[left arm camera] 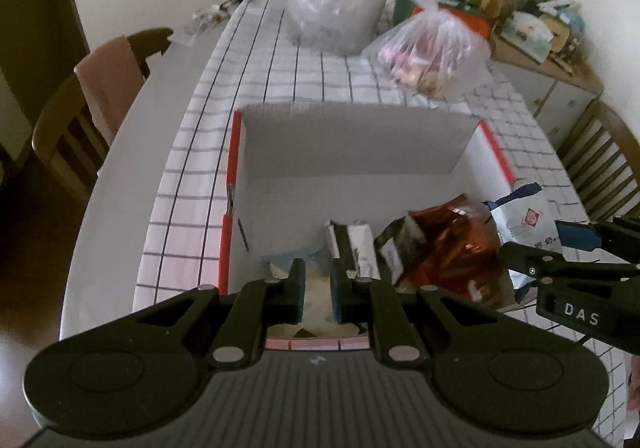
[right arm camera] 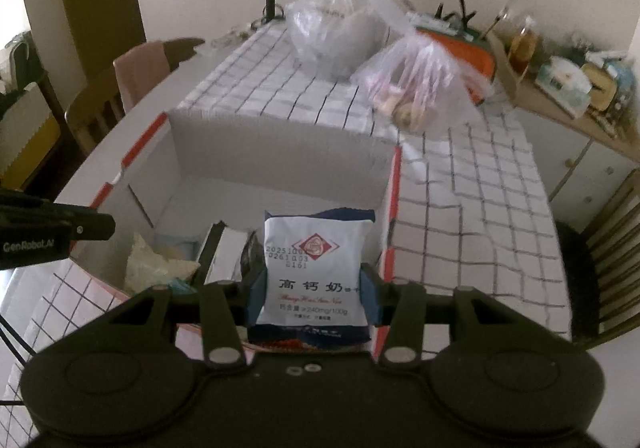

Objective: Organize snacks
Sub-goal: 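Open both tools to drop the candy and packet into the red box, then move both open tools back toward the yellow and dark packets, then grasp the yellow pouch with the left tool while the right tool grasps the dark packet, then lift the yellow pouch and dark packet and carry them over the red box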

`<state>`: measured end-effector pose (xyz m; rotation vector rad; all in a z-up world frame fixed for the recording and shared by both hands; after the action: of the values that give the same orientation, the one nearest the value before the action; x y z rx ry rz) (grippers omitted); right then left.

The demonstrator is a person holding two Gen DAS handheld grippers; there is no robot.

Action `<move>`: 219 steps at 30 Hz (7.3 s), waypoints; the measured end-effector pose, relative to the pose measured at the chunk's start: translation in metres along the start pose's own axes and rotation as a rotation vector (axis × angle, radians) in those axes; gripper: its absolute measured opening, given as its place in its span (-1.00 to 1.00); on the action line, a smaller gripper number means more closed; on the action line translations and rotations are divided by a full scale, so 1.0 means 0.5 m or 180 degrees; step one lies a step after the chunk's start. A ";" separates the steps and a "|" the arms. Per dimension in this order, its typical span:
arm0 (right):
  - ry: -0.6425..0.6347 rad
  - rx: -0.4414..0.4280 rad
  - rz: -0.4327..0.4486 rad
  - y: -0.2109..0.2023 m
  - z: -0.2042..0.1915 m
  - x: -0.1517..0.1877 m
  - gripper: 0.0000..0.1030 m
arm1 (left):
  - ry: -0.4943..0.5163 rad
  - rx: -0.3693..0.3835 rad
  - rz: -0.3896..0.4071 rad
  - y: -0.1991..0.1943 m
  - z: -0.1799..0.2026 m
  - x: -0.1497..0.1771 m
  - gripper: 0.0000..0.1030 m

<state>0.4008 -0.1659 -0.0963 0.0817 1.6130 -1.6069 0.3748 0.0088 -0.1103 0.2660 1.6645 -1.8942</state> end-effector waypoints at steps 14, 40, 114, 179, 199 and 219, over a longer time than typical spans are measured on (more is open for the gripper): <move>0.0041 -0.0010 -0.0244 0.105 -0.015 0.038 -0.09 | 0.0012 -0.0112 -0.0162 0.056 -0.016 0.039 -0.76; 0.0128 -0.0037 0.0089 -0.035 -0.037 0.025 0.40 | 0.0088 0.0126 0.0018 -0.044 0.001 0.050 -0.63; 0.0749 -0.0499 -0.0383 -0.017 -0.220 0.240 0.72 | -0.0256 0.0173 -0.0495 0.067 -0.175 0.295 0.75; 0.0346 -0.0598 -0.0116 -0.165 -0.205 0.291 -0.41 | -0.0418 0.0255 -0.0379 -0.143 -0.135 0.339 -0.27; 0.0140 -0.0500 0.0383 -0.274 -0.049 0.205 -0.41 | -0.0292 0.0205 0.0230 -0.250 0.011 0.216 -0.27; -0.0036 -0.0035 0.0367 -0.182 0.037 -0.013 -0.41 | -0.0024 0.0232 0.0405 -0.166 0.022 -0.032 -0.27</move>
<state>0.3614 -0.1946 -0.0170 0.1567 1.5794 -1.5078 0.3446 0.0062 -0.0308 0.3846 1.5383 -1.8606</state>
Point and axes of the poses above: each gripper's, at about its wrist camera, not at the fingertips, and y roughly the way its jaws point, z to its right, x to its underside, the point moved 9 cm from there along y, roughly the way its jaws point, and after that the axes turned 13 degrees about -y, right-handed, at the moved point
